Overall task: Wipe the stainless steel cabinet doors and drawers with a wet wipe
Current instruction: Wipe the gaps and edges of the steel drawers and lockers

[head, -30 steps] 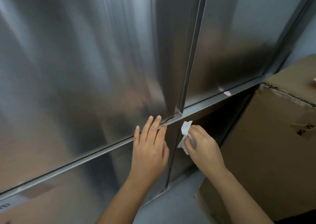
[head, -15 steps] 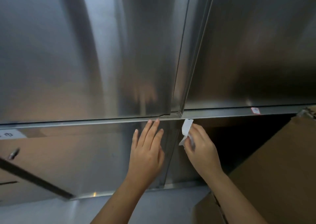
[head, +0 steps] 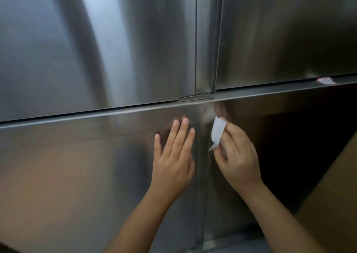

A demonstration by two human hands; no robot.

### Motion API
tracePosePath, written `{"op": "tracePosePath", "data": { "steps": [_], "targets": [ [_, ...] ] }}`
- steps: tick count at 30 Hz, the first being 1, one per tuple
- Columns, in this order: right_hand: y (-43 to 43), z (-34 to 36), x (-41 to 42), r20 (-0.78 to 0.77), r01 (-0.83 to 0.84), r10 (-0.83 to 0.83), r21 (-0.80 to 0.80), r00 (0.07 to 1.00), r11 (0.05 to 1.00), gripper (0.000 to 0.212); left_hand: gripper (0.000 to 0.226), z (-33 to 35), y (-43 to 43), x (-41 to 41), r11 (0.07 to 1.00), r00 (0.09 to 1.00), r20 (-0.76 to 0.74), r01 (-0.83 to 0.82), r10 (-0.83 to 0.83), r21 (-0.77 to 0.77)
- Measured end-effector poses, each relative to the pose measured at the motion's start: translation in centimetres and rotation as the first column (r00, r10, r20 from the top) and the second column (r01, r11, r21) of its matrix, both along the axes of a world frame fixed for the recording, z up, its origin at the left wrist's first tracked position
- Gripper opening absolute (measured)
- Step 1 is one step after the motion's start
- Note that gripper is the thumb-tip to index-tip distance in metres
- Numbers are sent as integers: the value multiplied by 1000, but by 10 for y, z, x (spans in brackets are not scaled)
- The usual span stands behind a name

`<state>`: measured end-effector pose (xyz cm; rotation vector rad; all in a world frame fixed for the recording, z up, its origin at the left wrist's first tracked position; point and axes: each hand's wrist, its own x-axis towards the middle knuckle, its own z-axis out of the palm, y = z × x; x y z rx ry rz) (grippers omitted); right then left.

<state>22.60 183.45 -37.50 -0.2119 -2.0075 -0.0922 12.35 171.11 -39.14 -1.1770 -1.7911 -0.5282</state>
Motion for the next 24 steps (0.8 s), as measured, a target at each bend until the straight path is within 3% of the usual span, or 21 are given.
{"op": "tracePosePath", "data": {
  "steps": [5,10,15,20,24],
  "targets": [
    [7,-28,-19,-150,24,-9,101,989,995,39,54,-24,17,-25,996,983,-179,-28,44,90],
    [13,-50,-34,-192,94,-63,158,979,983,52,56,-29,24,-47,985,937,-333,-51,105,166],
    [12,-58,-46,-228,101,-73,114,971,988,52,57,-32,26,-51,975,915,-376,-70,147,211],
    [8,-66,-58,-145,166,-159,31,976,986,57,57,-35,28,-53,970,910,-379,-85,169,229],
    [12,-72,-68,-55,125,-127,-30,990,992,61,57,-36,29,-53,967,906,-385,-88,178,239]
  ]
}}
